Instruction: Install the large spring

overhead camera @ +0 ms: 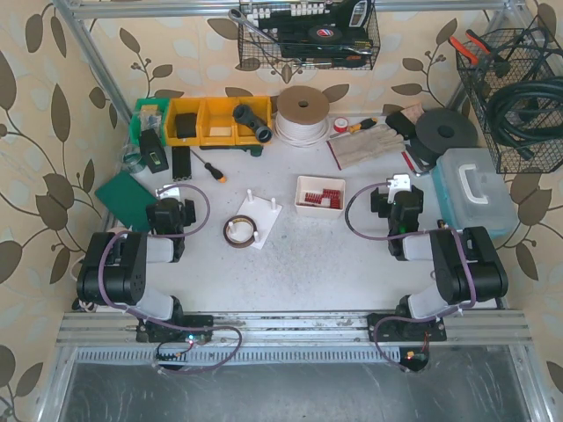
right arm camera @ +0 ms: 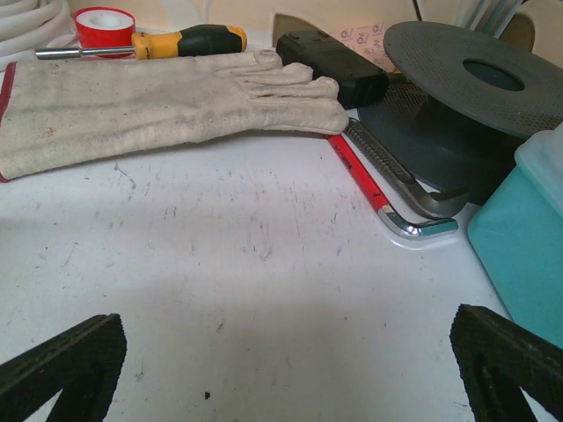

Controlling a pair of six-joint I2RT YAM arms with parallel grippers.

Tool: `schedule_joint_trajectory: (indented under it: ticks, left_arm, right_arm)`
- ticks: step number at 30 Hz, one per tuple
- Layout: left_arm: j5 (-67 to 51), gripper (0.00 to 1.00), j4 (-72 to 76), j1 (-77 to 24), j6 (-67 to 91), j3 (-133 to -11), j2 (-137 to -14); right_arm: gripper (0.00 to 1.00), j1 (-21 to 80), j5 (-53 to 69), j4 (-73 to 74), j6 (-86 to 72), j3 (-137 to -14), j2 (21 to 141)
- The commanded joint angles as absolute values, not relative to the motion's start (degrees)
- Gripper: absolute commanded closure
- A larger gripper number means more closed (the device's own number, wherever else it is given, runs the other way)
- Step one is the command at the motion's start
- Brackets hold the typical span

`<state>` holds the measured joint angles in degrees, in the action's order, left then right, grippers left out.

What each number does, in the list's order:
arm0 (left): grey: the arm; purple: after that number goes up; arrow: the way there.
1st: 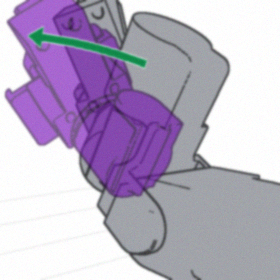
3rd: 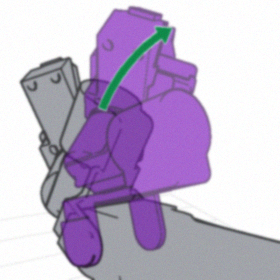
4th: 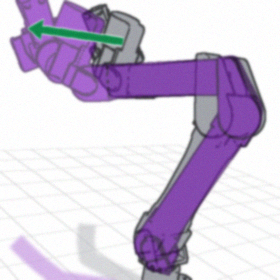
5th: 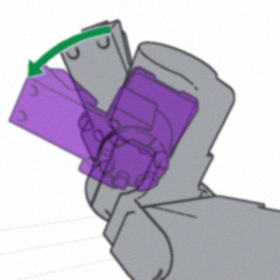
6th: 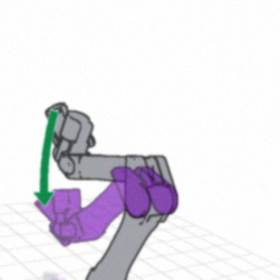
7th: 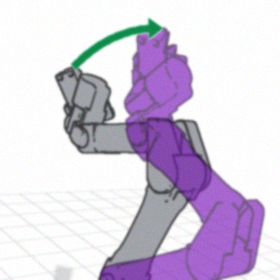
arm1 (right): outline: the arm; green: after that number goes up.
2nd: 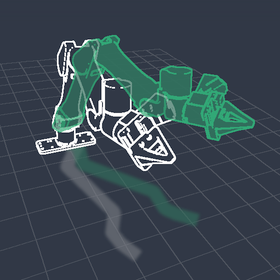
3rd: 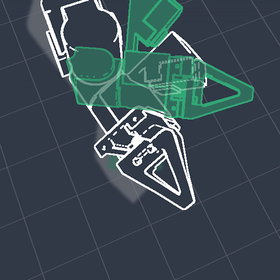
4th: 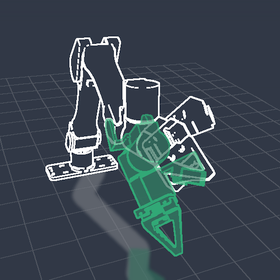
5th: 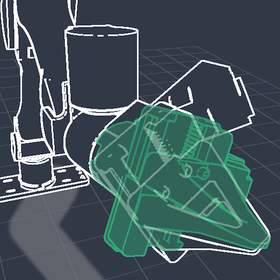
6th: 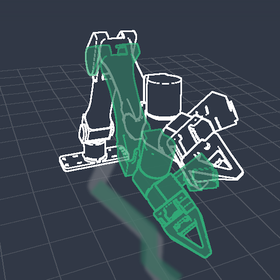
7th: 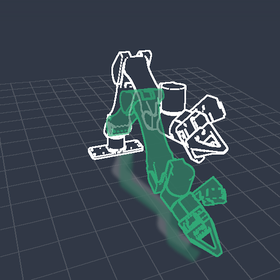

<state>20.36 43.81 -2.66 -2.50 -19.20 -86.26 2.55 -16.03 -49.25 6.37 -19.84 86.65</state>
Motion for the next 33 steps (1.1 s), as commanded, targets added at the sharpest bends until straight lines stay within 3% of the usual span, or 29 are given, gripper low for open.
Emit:
schedule_joint_trajectory:
  ticks: [1, 33]
  left_arm:
    - [19.2, 0.07, 45.3, -2.7, -1.8, -20.6, -85.5]
    - [19.8, 0.07, 45.5, -3.0, -1.9, -20.4, -85.4]
  right_arm:
    - [0.0, 2.4, -15.2, -49.2, 5.5, -20.4, 86.1]
    - [0.0, 2.4, -15.2, -49.4, 5.5, -20.3, 86.1]
